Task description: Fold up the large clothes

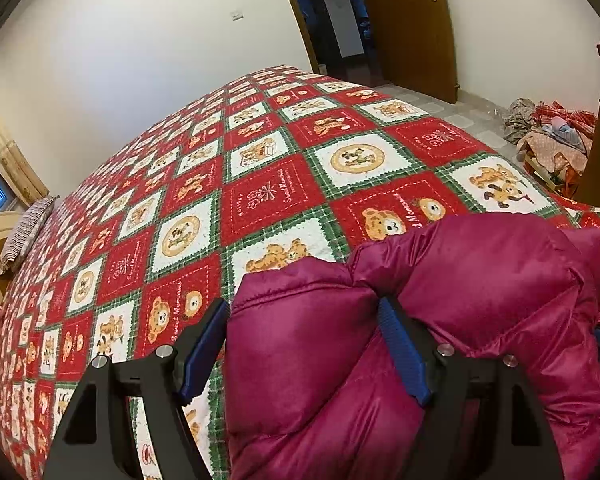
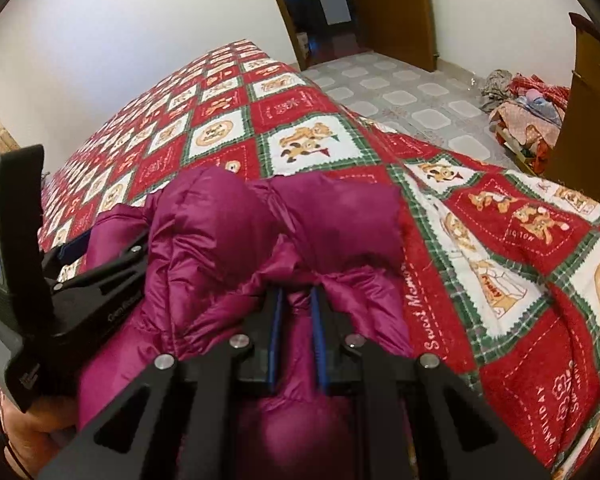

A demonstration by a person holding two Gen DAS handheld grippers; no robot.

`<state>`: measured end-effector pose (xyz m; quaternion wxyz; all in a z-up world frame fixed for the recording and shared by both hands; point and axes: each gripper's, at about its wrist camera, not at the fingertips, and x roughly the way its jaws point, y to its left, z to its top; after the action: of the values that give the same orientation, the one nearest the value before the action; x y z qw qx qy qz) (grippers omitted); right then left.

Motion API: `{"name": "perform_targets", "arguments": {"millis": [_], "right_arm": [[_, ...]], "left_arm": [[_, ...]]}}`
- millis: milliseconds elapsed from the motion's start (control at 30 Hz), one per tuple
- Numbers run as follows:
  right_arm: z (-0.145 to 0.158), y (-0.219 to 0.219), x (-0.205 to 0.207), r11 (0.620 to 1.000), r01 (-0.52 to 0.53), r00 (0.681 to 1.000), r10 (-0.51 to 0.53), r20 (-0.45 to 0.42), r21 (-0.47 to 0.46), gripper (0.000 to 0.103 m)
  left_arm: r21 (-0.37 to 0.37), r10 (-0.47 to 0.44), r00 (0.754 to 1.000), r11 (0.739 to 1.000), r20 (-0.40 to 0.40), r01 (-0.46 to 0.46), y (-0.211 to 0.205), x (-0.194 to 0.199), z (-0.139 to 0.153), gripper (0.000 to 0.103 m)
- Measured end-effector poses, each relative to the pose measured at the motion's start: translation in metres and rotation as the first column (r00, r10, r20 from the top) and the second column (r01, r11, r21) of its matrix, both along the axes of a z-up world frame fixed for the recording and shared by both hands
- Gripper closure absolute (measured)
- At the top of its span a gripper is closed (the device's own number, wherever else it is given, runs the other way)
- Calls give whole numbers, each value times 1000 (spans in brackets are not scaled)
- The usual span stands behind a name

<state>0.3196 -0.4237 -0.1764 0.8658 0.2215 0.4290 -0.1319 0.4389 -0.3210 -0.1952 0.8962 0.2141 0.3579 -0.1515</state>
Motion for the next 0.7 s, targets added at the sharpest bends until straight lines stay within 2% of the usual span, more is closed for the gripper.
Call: {"name": "perform_targets", "arguments": {"millis": [167,267,500,567,700], "right_arm": [[-1,1,5,1000,9,1000,-9,-14,-23,85],[-1,6,13,997,22,999,-24,-32,-75,85],[-3,14,19,983,103,994,-108,-29,-150,86],[-3,14,16,980,138,990,-141,-11,-142,86],[-5,11,6,978,200,980,-199,25,-64,86]], "left_arm": [[1,1,1000,1000,3,-1,1,-1,1,26],[-9,4,1000,1000,-6,-4,1,-1,1,26],[-4,7,1000,1000,-1,-7,1,0,1,26],[-15,4,1000,1000,-9,-4,3,1,1,26],[-26,-16,1000,1000,-16,15,5,1,2,26]]}}
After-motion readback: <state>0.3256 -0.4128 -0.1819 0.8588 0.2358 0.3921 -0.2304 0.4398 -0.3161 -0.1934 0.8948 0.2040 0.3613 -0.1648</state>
